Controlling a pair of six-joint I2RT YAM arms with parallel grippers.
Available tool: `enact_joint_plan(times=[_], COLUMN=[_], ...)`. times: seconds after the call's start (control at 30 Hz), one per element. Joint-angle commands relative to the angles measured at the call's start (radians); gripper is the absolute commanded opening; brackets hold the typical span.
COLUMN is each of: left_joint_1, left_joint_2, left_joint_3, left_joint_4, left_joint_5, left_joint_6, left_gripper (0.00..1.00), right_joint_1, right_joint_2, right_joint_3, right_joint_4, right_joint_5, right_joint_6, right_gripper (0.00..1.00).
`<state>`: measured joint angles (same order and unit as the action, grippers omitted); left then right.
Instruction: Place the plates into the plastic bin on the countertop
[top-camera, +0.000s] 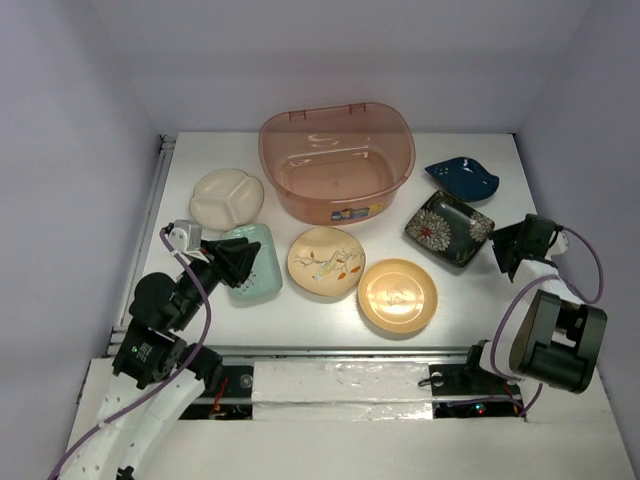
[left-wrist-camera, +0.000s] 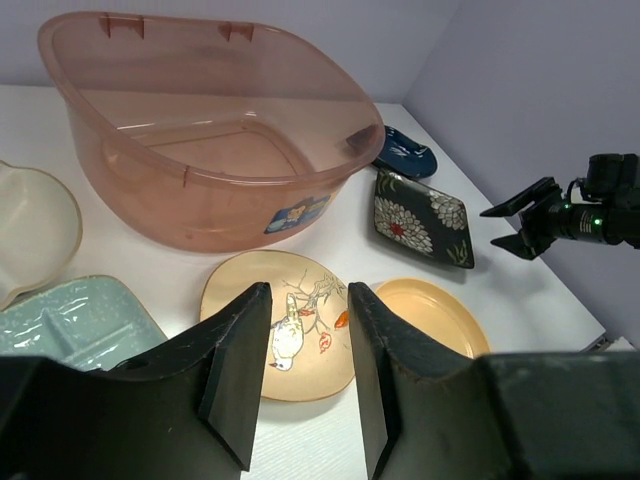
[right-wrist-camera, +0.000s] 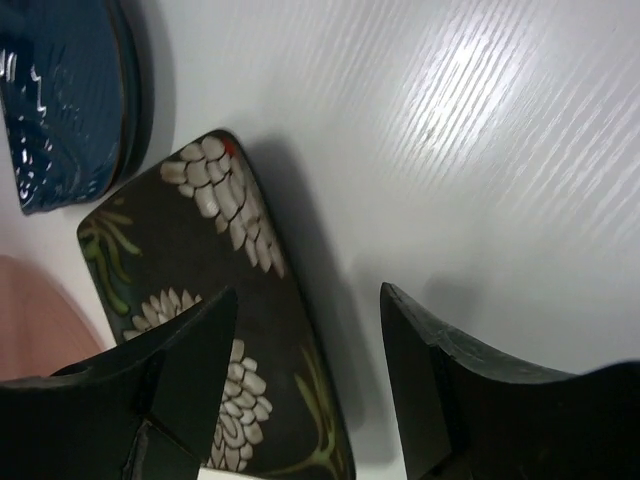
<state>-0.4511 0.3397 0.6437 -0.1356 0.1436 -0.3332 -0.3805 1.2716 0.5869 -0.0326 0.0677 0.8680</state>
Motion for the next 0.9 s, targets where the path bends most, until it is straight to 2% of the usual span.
enact_joint_plan(times=[0.0, 0.33, 0.63, 0.87], left_joint_1=[-0.009, -0.028, -0.028, -0.028], left_joint_2=[-0.019, -0.031, -0.024, -0.021], left_joint_3=[0.020, 0.020, 0.020, 0.020], left_joint_4=[0.019, 0.018, 0.019, 0.019], left_joint_5=[-0.026, -0.030, -0.024, -0.021], left_joint_6=[0.008, 0.011, 0.013, 0.013], left_gripper=[0.34, 0.36, 0.36, 0.36], right_joint_1=[-0.049, -0.049, -0.049, -0.049], right_joint_2=[0.060, 0.213, 0.141, 0.212], right_joint_3=[0.030, 0.044, 0.002, 0.039], right_joint_4=[0.086, 0.163, 0.201, 0.194], right_joint_5=[-0.074, -0.295, -0.302, -0.350], right_joint_6=[0.000, -0.047, -0.075, -0.098], right_gripper=[0.65, 0.53, 0.53, 0.53])
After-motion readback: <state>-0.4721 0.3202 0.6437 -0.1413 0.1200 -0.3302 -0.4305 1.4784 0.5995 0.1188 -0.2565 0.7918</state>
